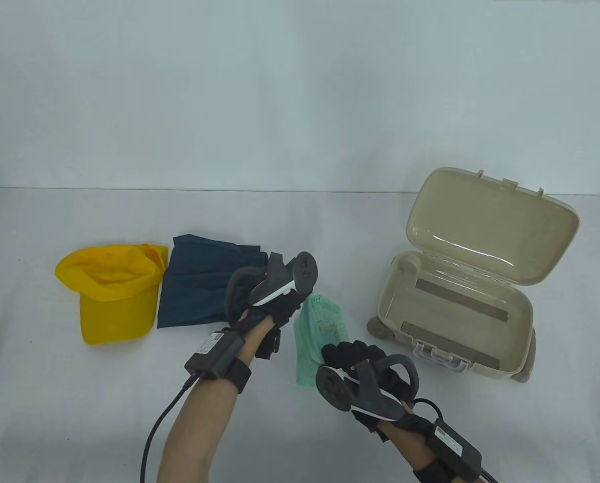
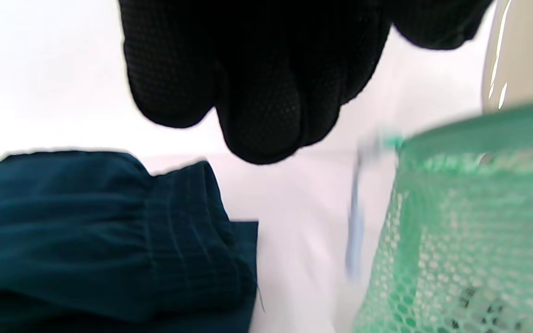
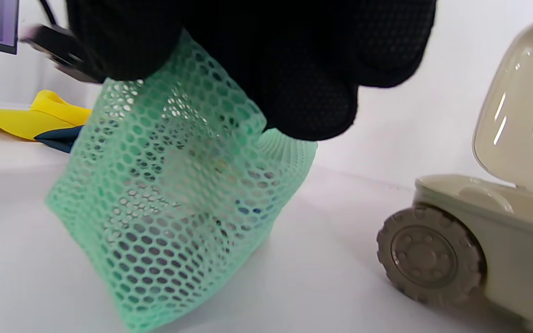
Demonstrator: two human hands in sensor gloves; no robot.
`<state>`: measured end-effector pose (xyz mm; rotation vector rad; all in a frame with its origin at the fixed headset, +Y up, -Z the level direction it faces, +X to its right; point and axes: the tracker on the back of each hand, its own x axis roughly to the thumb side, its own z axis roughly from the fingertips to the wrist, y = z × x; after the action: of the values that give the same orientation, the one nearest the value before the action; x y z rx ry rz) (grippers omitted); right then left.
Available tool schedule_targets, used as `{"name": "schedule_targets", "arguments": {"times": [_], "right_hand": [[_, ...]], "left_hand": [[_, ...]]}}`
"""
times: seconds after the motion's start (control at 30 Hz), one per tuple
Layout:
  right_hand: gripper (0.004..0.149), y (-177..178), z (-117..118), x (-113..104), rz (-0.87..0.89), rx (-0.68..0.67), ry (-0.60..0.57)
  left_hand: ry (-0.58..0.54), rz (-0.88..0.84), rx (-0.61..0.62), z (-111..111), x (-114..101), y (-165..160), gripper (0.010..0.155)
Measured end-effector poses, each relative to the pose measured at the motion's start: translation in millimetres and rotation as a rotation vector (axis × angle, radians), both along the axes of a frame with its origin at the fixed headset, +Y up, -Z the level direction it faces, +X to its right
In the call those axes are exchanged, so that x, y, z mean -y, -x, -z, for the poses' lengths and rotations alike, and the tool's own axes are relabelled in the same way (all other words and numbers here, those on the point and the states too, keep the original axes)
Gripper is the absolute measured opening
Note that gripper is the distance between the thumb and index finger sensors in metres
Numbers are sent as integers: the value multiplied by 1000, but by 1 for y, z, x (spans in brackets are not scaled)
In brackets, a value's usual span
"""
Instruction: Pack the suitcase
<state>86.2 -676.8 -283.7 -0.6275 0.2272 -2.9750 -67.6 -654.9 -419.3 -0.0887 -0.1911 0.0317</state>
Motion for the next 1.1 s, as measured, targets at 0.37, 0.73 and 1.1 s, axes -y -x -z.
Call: {"name": "schedule_targets", "arguments": {"times": [0.37, 0.73, 1.1], "right_hand": [[63, -11, 4, -6, 56, 10, 136], [67, -11, 9, -18, 158, 52, 126], [70, 53, 47, -41, -46, 63, 210]], "left_hand": [[-145, -225, 168, -115, -26, 72, 82], [-100, -237, 137, -138, 3, 119, 89], [-32, -210, 104, -132, 20, 122, 88]]}}
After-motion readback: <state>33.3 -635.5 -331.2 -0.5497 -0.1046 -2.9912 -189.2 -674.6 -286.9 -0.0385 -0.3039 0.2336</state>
